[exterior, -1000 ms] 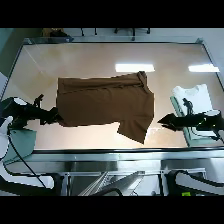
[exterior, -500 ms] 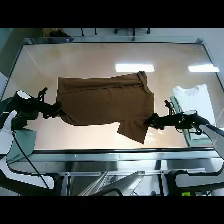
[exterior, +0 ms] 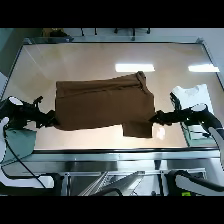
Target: Fold the shirts.
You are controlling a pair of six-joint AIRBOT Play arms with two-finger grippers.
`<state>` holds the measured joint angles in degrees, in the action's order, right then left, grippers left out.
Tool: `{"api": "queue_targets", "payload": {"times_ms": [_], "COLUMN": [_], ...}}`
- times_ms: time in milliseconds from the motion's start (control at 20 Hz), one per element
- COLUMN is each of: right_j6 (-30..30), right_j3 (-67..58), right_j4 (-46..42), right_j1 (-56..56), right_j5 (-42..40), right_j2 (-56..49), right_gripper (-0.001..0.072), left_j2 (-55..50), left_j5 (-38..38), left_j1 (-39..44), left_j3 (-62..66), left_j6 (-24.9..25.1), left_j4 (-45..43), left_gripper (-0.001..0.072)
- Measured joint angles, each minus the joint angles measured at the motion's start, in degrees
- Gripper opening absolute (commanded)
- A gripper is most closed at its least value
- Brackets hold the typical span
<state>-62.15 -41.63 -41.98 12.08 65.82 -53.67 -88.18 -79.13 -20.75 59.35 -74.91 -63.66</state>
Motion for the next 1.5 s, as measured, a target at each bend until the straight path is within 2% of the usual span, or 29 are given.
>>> {"api": "queue_targets", "payload": {"times_ms": [250,400,500,600,750,950,1250,1300,1350,1400,1450,1500], "right_j6": [-12.7,-15.3,-14.5,-10.6,-0.9,12.0,22.0,22.9,23.7,24.3,24.9,25.3], "right_j3": [7.0,9.0,9.3,8.9,6.6,0.2,-10.8,-12.1,-13.2,-14.1,-15.0,-16.0], "right_j4": [-13.6,-16.3,-16.1,-12.9,-2.4,10.7,16.8,17.2,17.7,18.0,18.3,18.3], "right_j1": [0.1,0.1,0.1,0.1,0.0,-2.1,-5.2,-5.4,-5.4,-5.5,-5.4,-5.2], "right_j5": [6.1,7.5,5.2,1.2,-5.9,-13.2,-21.1,-21.7,-22.1,-22.5,-22.5,-22.4], "right_j2": [14.9,23.5,27.2,27.8,22.7,8.8,-12.2,-14.5,-16.4,-17.6,-18.4,-18.6], "right_gripper": [0.0018,0.0018,0.0018,0.0018,0.0019,0.0019,0.0027,0.006,0.0274,0.0428,0.0511,0.0536], "left_j2": [8.6,12.6,14.1,14.9,14.9,9.3,-5.9,-8.2,-10.4,-12.3,-14.0,-15.3], "left_j5": [-3.0,-3.4,-3.5,-3.3,-1.5,1.2,7.2,7.4,7.2,6.8,5.9,5.1], "left_j1": [-3.5,-5.4,-5.8,-5.5,-3.7,0.4,5.2,5.5,5.7,5.8,5.9,6.0], "left_j3": [-10.9,-14.6,-14.3,-11.6,-5.4,5.0,19.8,21.6,23.4,24.9,26.4,27.8], "left_j6": [-3.4,-4.0,-4.2,-4.1,-3.9,-3.7,-3.5,-3.6,-3.5,-3.6,-3.6,-3.6], "left_j4": [-8.7,-10.1,-9.2,-6.7,-3.7,-1.8,-0.9,-0.9,-0.8,-0.8,-0.8,-0.8], "left_gripper": [0.0019,0.0019,0.0019,0.002,0.0019,0.002,0.002,0.0021,0.0022,0.0023,0.0026,0.0282]}}
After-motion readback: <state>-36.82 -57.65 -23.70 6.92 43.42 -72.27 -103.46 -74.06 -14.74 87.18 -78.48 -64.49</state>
